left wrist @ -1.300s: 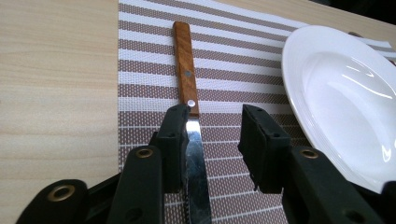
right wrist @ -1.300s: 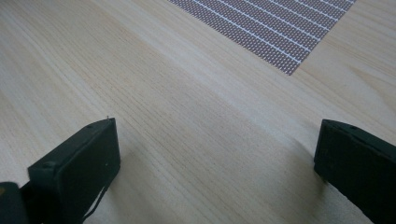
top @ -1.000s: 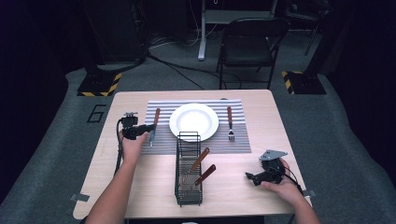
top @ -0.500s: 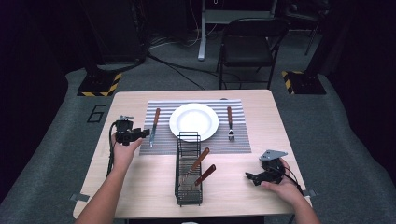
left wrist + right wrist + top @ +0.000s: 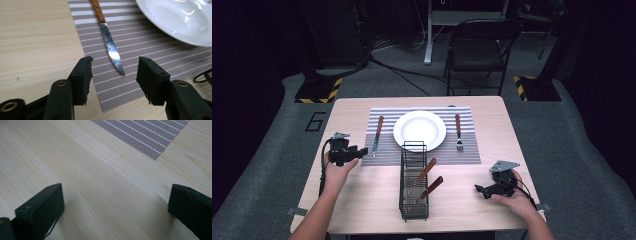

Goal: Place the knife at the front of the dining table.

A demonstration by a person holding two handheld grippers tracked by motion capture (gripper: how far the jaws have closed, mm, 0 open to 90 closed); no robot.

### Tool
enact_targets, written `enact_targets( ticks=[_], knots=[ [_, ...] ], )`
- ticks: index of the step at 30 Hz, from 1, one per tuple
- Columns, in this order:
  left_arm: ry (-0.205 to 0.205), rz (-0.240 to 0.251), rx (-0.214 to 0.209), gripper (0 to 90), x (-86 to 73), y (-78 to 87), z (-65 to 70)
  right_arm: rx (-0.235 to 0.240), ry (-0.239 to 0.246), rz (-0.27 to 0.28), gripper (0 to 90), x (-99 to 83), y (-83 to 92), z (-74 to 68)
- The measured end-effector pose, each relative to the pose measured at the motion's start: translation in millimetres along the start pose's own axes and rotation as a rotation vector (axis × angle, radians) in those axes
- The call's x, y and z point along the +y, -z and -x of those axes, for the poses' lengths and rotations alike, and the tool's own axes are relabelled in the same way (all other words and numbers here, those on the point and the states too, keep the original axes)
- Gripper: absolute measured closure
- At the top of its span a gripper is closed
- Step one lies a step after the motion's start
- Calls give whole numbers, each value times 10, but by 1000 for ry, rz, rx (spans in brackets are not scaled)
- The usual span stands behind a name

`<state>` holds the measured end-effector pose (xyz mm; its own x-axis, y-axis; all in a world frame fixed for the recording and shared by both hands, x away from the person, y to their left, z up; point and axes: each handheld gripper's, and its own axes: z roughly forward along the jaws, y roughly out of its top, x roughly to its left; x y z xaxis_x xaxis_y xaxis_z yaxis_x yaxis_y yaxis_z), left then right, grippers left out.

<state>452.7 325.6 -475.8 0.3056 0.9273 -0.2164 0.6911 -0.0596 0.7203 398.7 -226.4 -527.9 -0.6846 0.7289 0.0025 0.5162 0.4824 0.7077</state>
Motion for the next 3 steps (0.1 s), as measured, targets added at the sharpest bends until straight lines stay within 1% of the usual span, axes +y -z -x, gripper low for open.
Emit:
enact_targets(
  ticks=[1,2,3],
  knots=[
    [4,-2,1,445,-21,5,-14,0,0,0,0,0,0,0],
    [-3,-7,0,440,-51,10,-36,0,0,0,0,0,0,0],
    [-1,-16,2,438,-93,18,-51,0,0,0,0,0,0,0]
  ],
)
